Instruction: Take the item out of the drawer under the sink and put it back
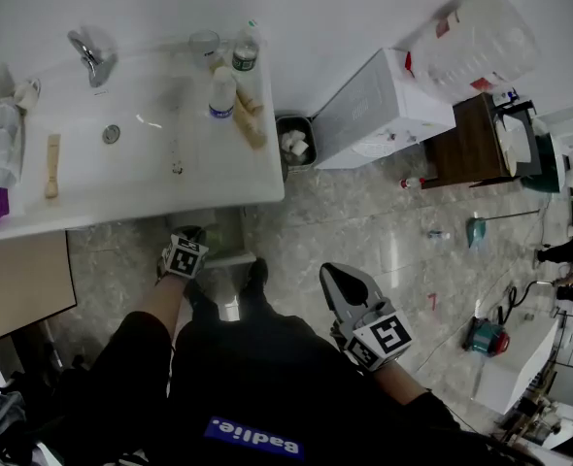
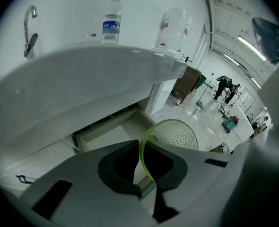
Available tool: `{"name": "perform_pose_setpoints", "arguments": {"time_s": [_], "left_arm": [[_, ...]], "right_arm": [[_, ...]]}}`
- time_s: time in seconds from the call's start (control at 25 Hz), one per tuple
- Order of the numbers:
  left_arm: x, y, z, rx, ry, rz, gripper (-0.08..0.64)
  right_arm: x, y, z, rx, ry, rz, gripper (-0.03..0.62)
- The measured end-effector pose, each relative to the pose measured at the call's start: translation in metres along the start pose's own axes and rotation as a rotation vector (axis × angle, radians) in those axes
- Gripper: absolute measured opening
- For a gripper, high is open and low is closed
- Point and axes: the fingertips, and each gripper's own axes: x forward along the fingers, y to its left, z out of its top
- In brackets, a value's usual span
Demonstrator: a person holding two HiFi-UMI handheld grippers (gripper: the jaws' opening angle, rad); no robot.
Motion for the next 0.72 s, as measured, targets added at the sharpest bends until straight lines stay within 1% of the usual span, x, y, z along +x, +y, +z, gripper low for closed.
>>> {"name": "perform_pose_setpoints", "arguments": {"time_s": [0.16, 0.28, 0.44, 0.6, 0.72], "left_arm": [[0.023, 0.007, -0.016, -0.027, 0.061, 0.025, 0.023], [0.034, 0.009, -0.025, -0.023, 0.099, 0.037, 0.023], [0.052, 0.007, -0.034, -0.001, 0.143, 0.034, 0.023], [0.069, 0.015, -0.035, 0.005, 0.161, 0.058, 0.023], [0.082, 0.016, -0.035, 0.0, 0.181, 0.049, 0.023]], "right_arm": [[-0.002, -0.011, -0.009, -0.008, 0.046, -0.003, 0.002], [0.0, -0.018, -0.011, -0.025, 0.08, -0.003, 0.002], [0.0, -0.03, -0.018, -0.016, 0.104, -0.011, 0.002], [-0.006, -0.047, -0.028, -0.011, 0.137, -0.041, 0.002], [-0.007, -0.054, -0.032, -0.011, 0.141, -0.041, 0.002]]}}
